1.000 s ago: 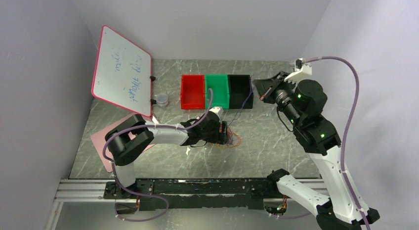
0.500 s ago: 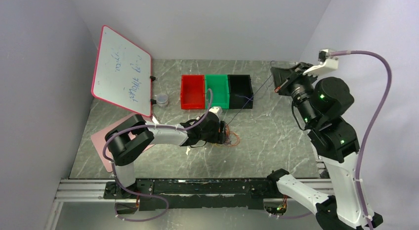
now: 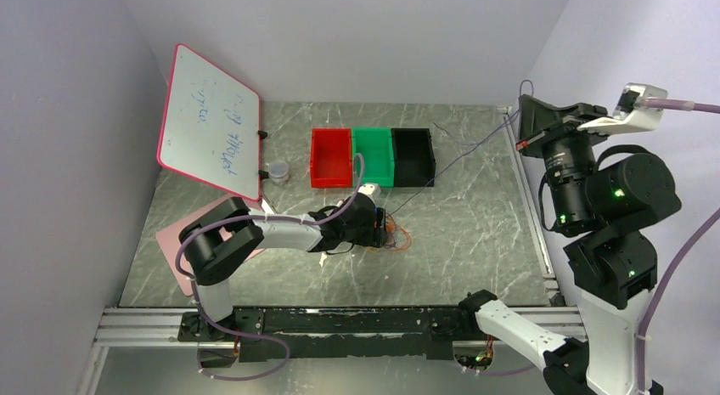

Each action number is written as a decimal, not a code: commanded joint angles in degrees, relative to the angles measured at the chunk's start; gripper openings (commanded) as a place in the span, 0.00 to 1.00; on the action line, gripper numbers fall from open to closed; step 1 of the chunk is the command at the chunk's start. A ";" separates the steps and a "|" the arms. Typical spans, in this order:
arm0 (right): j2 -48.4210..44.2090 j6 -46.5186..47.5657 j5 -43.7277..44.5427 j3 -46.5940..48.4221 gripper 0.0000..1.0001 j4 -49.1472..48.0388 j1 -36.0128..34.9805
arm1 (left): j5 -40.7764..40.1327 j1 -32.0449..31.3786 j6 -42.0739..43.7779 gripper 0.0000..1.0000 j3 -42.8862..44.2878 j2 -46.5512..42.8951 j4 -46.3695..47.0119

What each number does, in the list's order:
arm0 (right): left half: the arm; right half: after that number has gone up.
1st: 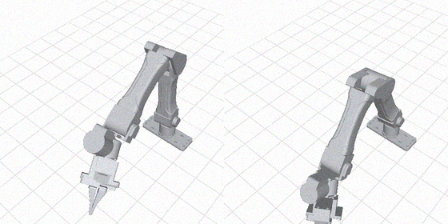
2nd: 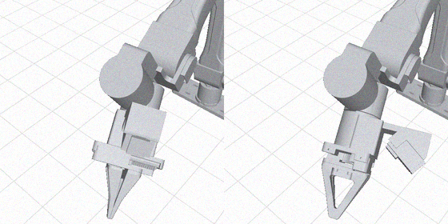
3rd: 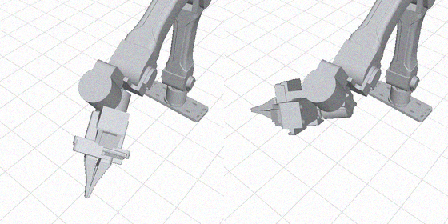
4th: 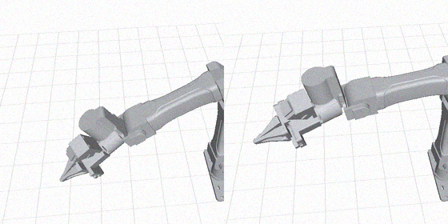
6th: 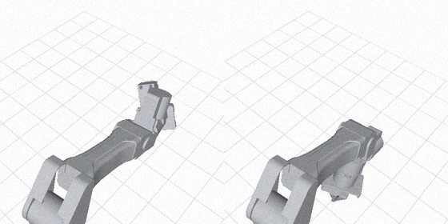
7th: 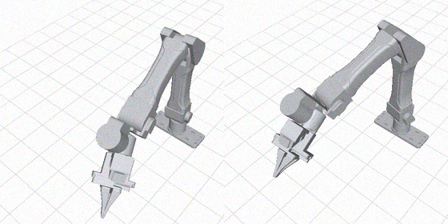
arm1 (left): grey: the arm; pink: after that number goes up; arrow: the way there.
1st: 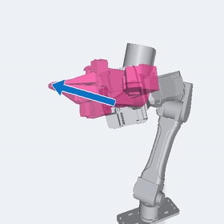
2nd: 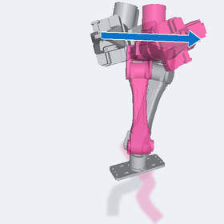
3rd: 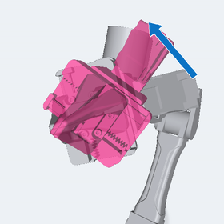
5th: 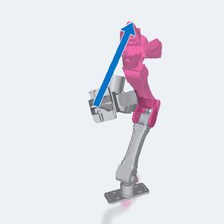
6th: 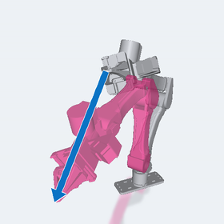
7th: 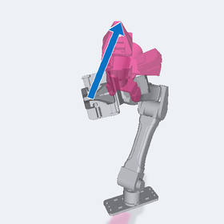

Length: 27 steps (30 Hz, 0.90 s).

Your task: Untangle the cables

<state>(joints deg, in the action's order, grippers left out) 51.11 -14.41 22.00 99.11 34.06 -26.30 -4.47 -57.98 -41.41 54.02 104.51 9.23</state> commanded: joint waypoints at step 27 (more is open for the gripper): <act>-0.72 10.97 20.93 -1.55 0.00 -4.20 0.11 | -6.46 -0.29 0.58 0.07 -3.47 -5.25 -8.91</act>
<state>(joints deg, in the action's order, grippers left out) 50.22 -1.26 38.76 102.00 27.27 -26.33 -7.35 -57.98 -41.76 51.72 102.65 7.01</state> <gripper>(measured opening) 0.011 0.102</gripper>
